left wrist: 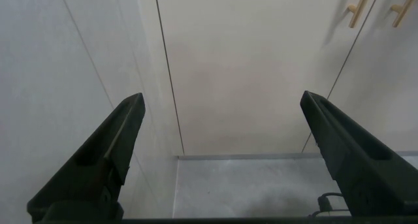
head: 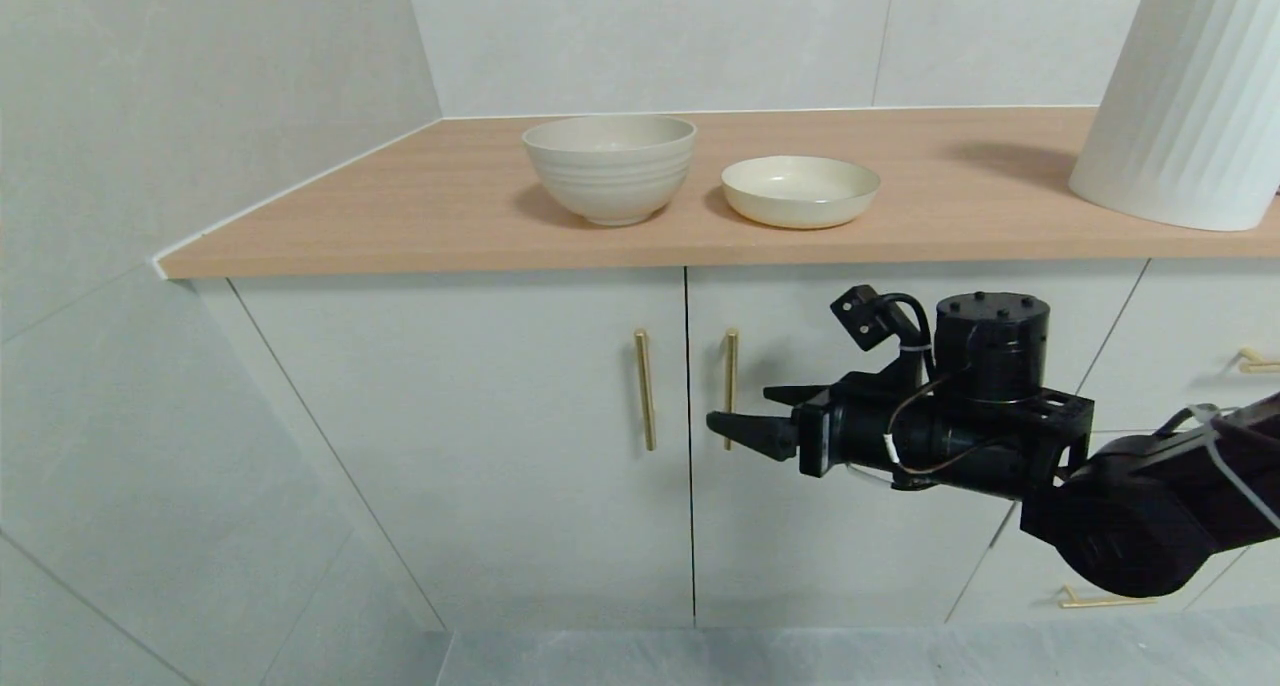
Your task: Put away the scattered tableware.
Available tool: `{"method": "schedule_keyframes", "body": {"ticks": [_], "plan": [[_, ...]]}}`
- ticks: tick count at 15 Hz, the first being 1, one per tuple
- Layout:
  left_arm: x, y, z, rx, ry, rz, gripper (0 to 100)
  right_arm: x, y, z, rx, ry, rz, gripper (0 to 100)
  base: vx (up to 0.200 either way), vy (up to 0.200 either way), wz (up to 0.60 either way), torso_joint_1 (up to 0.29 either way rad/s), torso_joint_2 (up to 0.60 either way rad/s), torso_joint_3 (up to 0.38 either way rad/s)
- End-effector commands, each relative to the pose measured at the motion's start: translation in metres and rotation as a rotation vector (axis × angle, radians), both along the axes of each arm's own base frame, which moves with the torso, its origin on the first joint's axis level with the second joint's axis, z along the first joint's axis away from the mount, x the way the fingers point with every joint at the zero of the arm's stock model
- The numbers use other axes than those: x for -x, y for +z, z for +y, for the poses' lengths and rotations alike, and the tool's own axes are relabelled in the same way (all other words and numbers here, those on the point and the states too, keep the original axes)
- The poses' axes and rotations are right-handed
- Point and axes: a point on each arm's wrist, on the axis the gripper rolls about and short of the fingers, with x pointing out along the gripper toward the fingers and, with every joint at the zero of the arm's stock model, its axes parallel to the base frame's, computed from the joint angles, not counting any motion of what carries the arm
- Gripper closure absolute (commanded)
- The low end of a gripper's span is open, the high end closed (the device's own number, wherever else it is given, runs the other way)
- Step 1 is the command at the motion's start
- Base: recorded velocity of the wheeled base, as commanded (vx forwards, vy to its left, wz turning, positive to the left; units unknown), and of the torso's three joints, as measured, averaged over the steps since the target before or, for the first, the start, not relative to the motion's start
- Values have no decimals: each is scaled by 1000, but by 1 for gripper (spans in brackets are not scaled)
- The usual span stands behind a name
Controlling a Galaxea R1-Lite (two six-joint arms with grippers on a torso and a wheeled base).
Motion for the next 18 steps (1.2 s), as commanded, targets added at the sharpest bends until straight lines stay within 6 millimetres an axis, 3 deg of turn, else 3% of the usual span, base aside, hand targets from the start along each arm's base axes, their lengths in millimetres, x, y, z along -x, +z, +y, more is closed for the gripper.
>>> {"method": "schedule_keyframes", "body": {"ticks": [1,3,13,18], "plan": [[0,0,0,0,0,1,0,-10,-16,9,-1,-6,42,0,0,0,0,0,0,0],[0,0,0,0,0,1,0,-9,-14,19,-35,5,66,0,0,0,0,0,0,0],[0,0,0,0,0,-1,0,-26,-24,31,-82,-47,26,0,0,0,0,0,0,0],[0,0,0,0,0,1,0,-19,-23,39,-104,-22,18,0,0,0,0,0,0,0]]}}
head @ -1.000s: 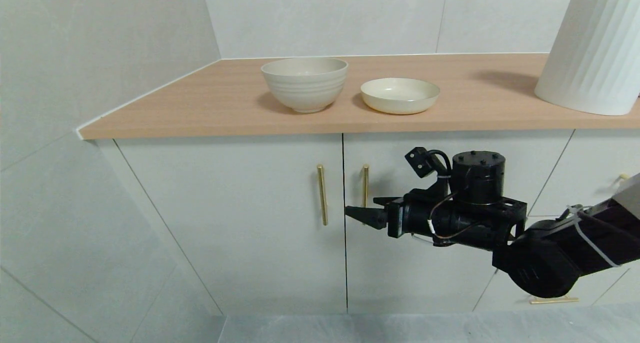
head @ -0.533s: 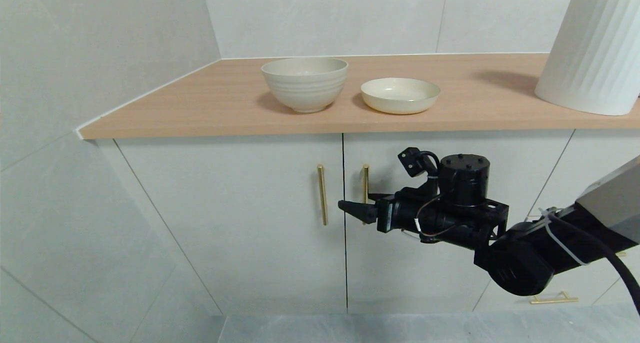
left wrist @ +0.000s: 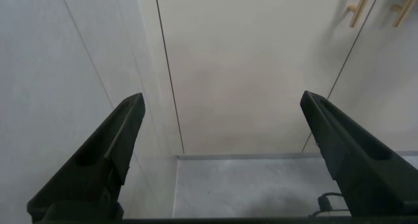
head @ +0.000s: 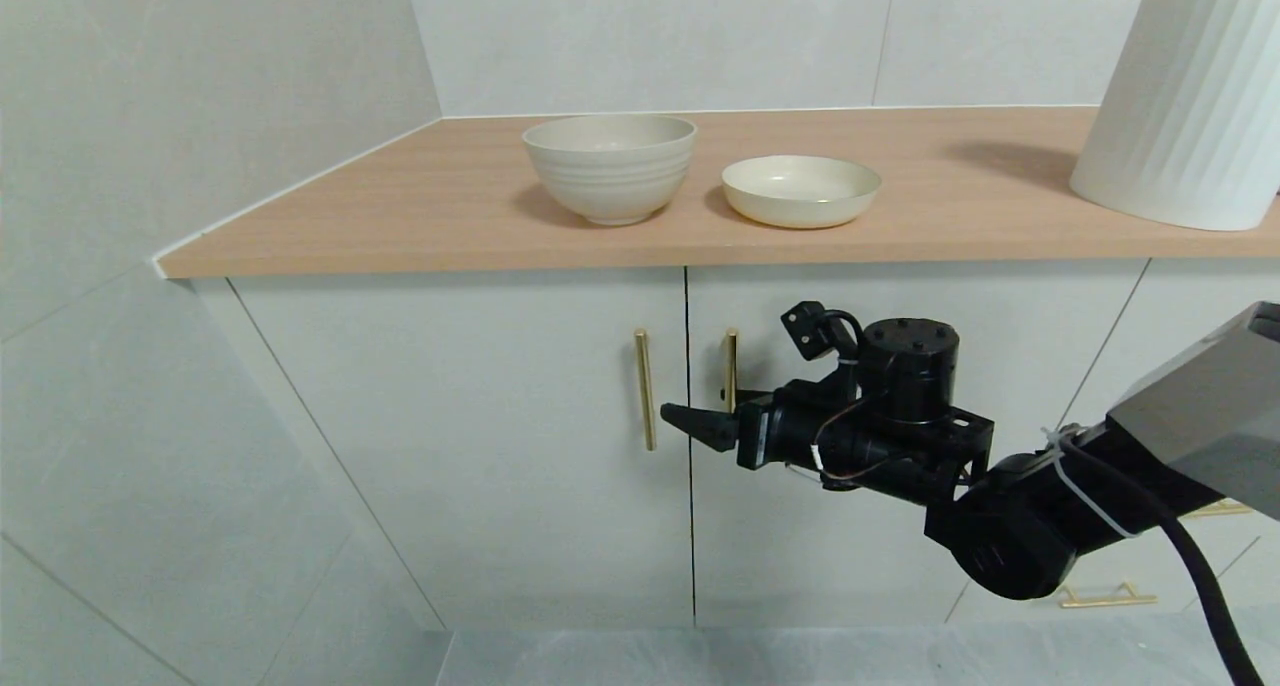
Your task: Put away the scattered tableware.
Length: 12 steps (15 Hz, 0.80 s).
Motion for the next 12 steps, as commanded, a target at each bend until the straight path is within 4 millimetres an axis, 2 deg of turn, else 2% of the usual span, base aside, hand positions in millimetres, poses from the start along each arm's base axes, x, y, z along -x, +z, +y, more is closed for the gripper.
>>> {"method": "schedule_keyframes", "body": {"ticks": [1,4,9,12], "plan": [[0,0,0,0,0,-1,0,6,4,5,-19,18,10,0,0,0,0,0,0,0],[0,0,0,0,0,-1,0,12,13,2,-63,25,45,0,0,0,0,0,0,0],[0,0,0,0,0,-1,0,19,17,-3,-62,31,47,0,0,0,0,0,0,0],[0,0,0,1,0,-1,0,38,28,-17,-65,58,46,0,0,0,0,0,0,0]]}}
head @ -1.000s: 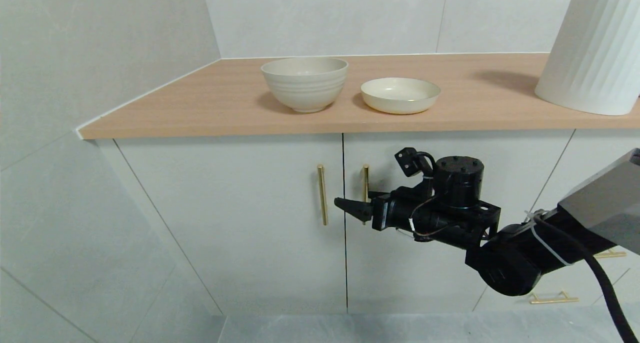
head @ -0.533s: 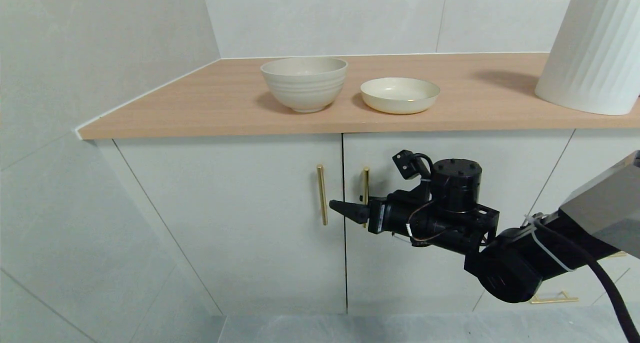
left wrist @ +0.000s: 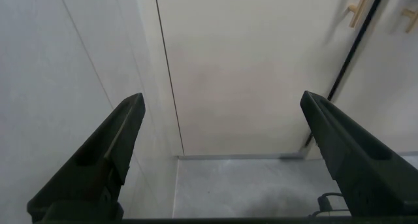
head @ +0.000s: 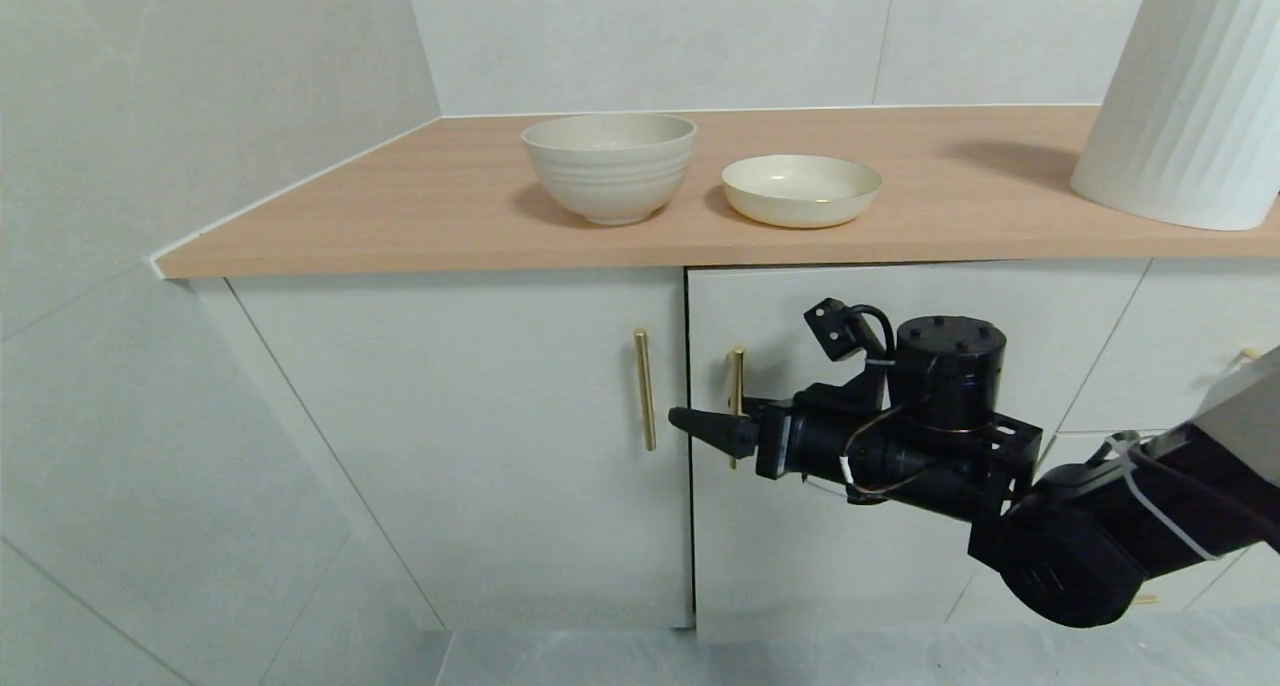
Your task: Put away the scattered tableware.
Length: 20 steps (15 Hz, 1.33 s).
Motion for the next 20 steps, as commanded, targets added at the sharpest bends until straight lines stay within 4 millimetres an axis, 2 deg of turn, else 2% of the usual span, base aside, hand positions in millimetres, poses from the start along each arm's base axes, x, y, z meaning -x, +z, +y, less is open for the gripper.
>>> {"method": "schedule_keyframes", "body": {"ticks": [1,3,8,13,17,18,20], "plan": [[0,0,0,-1,0,-1,0,16,15,-11,-18,39,-18,0,0,0,0,0,0,0],[0,0,0,-1,0,-1,0,26,17,-13,-17,91,-11,0,0,0,0,0,0,0],[0,0,0,1,0,-1,0,35,11,-11,0,116,11,0,0,0,0,0,0,0],[0,0,0,-1,0,1,0,61,9,-29,19,127,38,0,0,0,0,0,0,0],[0,1,0,-7,-7,-8,0,69,13,-30,11,150,28,0,0,0,0,0,0,0],[6,20,-2,2,-66,-82,0,74,15,-31,8,159,26,0,0,0,0,0,0,0],[13,46,-5,32,-281,-57,0,77,14,-28,9,175,27,0,0,0,0,0,0,0]]}}
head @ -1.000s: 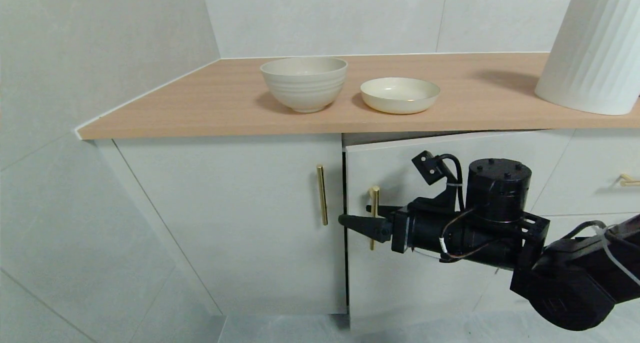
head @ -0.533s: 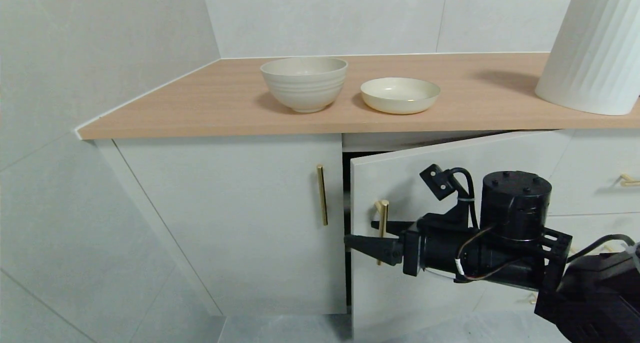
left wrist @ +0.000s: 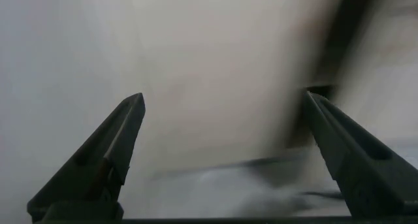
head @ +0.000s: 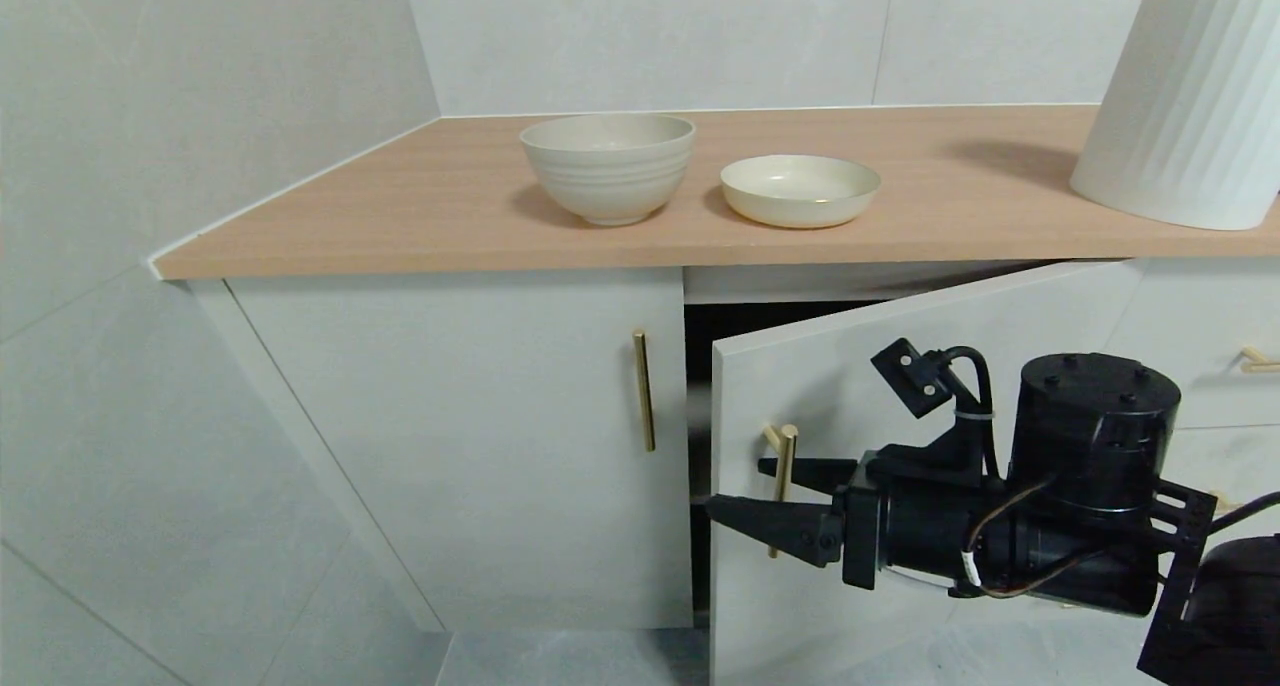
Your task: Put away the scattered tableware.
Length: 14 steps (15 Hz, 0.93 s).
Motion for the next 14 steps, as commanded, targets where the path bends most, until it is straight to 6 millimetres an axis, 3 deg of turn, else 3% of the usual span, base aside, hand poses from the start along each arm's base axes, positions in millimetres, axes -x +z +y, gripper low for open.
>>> {"method": "schedule_keyframes", "body": {"ticks": [1,3,4,7,10,14], "plan": [[3,41,-4,24,-233,61,0,5,3,2,-8,21,-7,0,0,0,0,0,0,0],[-11,68,-6,32,-338,132,0,6,2,2,-7,23,-5,0,0,0,0,0,0,0],[-32,96,-8,43,-417,192,0,6,2,3,-7,24,-5,0,0,0,0,0,0,0],[-101,126,-15,74,-584,356,0,11,3,6,-8,43,-7,0,0,0,0,0,0,0],[-166,116,-33,83,-685,442,0,13,6,5,-16,44,-15,0,0,0,0,0,0,0],[-210,94,-64,165,-781,544,0,17,11,2,-27,44,-29,0,0,0,0,0,0,0]]}}
